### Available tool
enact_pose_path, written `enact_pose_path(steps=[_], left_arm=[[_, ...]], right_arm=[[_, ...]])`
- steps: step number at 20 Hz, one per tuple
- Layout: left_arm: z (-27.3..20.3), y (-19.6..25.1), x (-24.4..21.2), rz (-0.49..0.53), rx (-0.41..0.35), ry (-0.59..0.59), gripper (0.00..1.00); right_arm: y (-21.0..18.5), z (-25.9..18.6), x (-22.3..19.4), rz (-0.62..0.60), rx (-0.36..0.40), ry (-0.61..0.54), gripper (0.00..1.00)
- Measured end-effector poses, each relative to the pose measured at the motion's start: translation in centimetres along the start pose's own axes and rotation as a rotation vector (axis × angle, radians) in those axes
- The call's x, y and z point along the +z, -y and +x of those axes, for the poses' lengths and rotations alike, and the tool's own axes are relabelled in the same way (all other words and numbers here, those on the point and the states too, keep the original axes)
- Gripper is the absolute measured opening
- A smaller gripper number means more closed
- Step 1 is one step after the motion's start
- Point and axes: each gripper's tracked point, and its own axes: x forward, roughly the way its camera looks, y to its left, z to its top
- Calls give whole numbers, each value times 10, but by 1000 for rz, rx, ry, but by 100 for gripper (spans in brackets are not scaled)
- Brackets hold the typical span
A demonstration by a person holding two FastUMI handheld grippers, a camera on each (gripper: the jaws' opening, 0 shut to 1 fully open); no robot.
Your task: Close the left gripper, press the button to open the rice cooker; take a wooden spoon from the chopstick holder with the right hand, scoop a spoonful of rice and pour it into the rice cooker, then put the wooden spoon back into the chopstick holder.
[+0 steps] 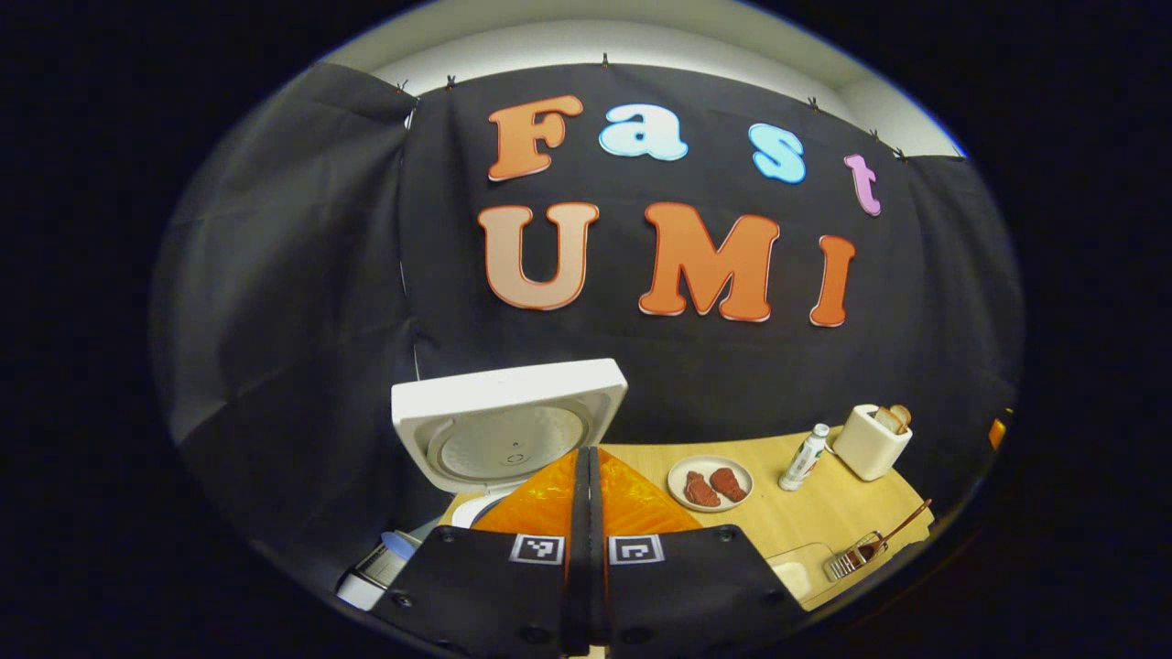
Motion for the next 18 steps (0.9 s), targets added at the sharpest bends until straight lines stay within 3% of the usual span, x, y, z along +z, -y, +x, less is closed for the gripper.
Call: enact_pose_path(steps=[4, 12, 14, 15, 17, 18], left_arm=[[-26, -2, 19, -34, 38, 84, 4], [-59, -17, 13, -30, 140, 109, 6], [-67, -17, 18, -37, 150, 130, 11], [-70, -18, 21, -38, 157, 144, 30], [-75, -19, 27, -34, 166, 167, 39], [-78, -18, 25, -34, 165, 166, 35]], right_arm=[[-2, 4, -4, 22, 11, 8, 94], [-12, 18, -42, 124, 73, -31, 94], [-18, 26, -60, 162, 92, -60, 94], [-19, 29, -68, 175, 97, -74, 94], [-23, 37, -88, 192, 97, -110, 94], [-22, 43, -99, 187, 87, -126, 94]])
